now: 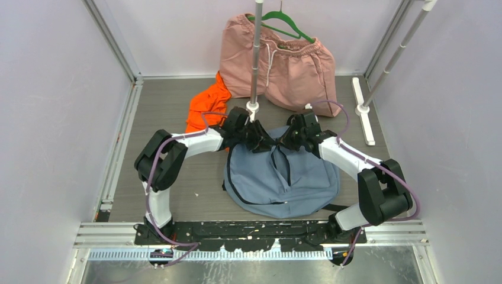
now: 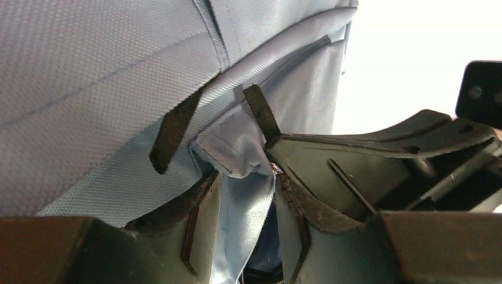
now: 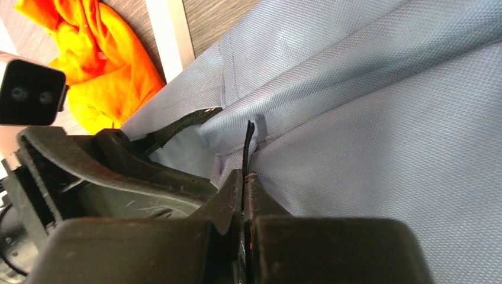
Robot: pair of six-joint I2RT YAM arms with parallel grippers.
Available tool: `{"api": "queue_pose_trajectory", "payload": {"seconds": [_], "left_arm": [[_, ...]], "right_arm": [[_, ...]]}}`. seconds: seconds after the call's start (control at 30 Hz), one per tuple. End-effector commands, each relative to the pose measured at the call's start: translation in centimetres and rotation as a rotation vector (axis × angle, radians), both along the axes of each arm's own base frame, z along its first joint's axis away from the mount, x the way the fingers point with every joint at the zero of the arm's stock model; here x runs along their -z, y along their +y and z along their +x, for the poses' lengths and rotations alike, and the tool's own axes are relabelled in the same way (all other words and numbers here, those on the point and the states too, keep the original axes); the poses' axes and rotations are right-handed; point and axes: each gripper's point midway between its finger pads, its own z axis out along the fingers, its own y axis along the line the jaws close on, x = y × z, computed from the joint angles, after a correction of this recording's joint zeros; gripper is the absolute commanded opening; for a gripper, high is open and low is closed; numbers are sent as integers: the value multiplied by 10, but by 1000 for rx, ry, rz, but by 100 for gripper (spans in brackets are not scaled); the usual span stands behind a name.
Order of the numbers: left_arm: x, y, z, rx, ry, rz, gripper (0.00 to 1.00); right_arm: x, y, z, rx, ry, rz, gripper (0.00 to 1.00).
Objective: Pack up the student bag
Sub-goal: Zip the student bag at the center of the board.
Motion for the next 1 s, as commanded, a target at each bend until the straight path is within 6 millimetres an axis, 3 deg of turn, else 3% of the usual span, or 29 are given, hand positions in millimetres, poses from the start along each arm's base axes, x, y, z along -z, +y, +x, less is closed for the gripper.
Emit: {"api": "queue_pose_trajectory", "payload": {"seconds": [0.0,0.2,0.47,0.53,0.6,0.67,0.77,0.97], "left_arm": [[-10,-7,13,-50,-13,-47,40],[-9,-12,23,-93,-4,-99,35],[4,-19,30,-109,41,-174,0],[6,-18,29,-114,45,-177,0],[7,-16,28,-119,46,-176,0],[8,-14,26,-120,47,-176,0],[7,-13,23,-120,49,-178,0],[3,-13,22,-110,43,-194,0]], "right_arm": [[-21,7,4,-30,-70,41,1],[-23,7,3,-36,-74,45,1],[-29,7,-2,-57,-78,41,1],[-28,6,-1,-53,-76,33,6],[-27,6,0,-46,-69,31,29],[-26,6,3,-32,-66,39,36],[-27,5,9,2,-71,53,36],[-16,1,20,35,-38,20,25]]}}
